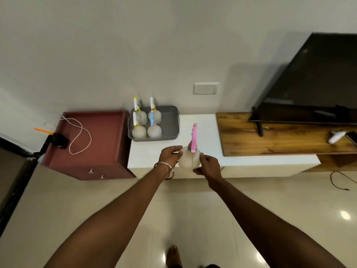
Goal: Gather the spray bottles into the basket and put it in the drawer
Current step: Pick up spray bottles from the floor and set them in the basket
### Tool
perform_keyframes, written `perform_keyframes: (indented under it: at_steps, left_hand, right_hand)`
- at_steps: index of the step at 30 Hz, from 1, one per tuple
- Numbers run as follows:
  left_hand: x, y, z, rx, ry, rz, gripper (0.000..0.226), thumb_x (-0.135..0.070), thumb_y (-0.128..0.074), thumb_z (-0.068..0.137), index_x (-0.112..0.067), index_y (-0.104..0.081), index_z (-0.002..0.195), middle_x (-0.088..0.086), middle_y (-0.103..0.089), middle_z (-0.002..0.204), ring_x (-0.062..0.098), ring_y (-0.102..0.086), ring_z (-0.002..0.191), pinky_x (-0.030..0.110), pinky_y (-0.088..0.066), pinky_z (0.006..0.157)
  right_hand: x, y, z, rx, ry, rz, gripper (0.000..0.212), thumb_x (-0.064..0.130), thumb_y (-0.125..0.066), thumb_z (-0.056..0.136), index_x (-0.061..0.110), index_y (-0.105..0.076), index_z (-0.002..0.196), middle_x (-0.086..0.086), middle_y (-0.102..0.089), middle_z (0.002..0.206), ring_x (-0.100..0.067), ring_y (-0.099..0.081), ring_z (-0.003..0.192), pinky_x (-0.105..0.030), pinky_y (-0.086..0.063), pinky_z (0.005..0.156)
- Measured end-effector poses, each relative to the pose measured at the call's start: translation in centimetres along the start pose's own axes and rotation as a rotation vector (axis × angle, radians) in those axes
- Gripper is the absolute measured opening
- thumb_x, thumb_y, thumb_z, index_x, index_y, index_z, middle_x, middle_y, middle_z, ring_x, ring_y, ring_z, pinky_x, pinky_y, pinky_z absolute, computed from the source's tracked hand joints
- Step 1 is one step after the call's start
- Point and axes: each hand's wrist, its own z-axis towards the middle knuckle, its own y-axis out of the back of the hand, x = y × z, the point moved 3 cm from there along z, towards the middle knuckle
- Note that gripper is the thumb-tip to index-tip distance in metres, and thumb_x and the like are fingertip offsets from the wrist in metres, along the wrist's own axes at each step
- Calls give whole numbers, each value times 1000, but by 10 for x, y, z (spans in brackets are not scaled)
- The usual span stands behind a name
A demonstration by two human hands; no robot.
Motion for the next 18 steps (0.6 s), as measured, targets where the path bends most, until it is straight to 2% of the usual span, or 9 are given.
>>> perform_keyframes:
  at_steps: [4,8,10,15,18]
  left_hand:
    - [-32,24,29,-65,-25,13,31,-4,-59,90,-6,-64,120,14,-65,121,18,-58,98,30,-48,82]
    - [-56,35,79,-94,-15,44,32,-4,-58,90,-3,-62,121,16,-65,121,27,-61,108,39,-48,97]
    - [-65,39,109,-119,-14,70,34,-5,-59,89,-3,-62,123,16,-65,122,30,-60,112,40,-48,98]
    - [-64,43,183,-218,52,68,32,-4,-61,87,-7,-64,119,14,-66,119,30,-61,108,42,-51,97]
    - [-59,41,222,-250,87,84,36,0,-62,85,-5,-62,121,15,-64,122,33,-60,111,45,-48,100]
  right_hand:
    - [38,-23,31,36,31,-32,38,35,-44,101,16,-64,76,-8,-69,73,-25,-72,55,-39,-62,65]
    - [64,-43,83,68,25,-45,35,33,-44,102,9,-67,90,-9,-71,82,-29,-74,61,-44,-62,74]
    - [73,-53,114,81,29,-45,34,30,-44,102,7,-67,95,-13,-71,88,-29,-74,62,-42,-63,72]
    - [80,-78,190,136,36,-79,31,24,-43,103,8,-69,100,-14,-70,90,-31,-73,67,-31,-61,59]
    - [75,-91,233,171,-5,-113,29,26,-44,103,11,-65,117,-8,-69,92,-31,-73,71,-31,-62,62]
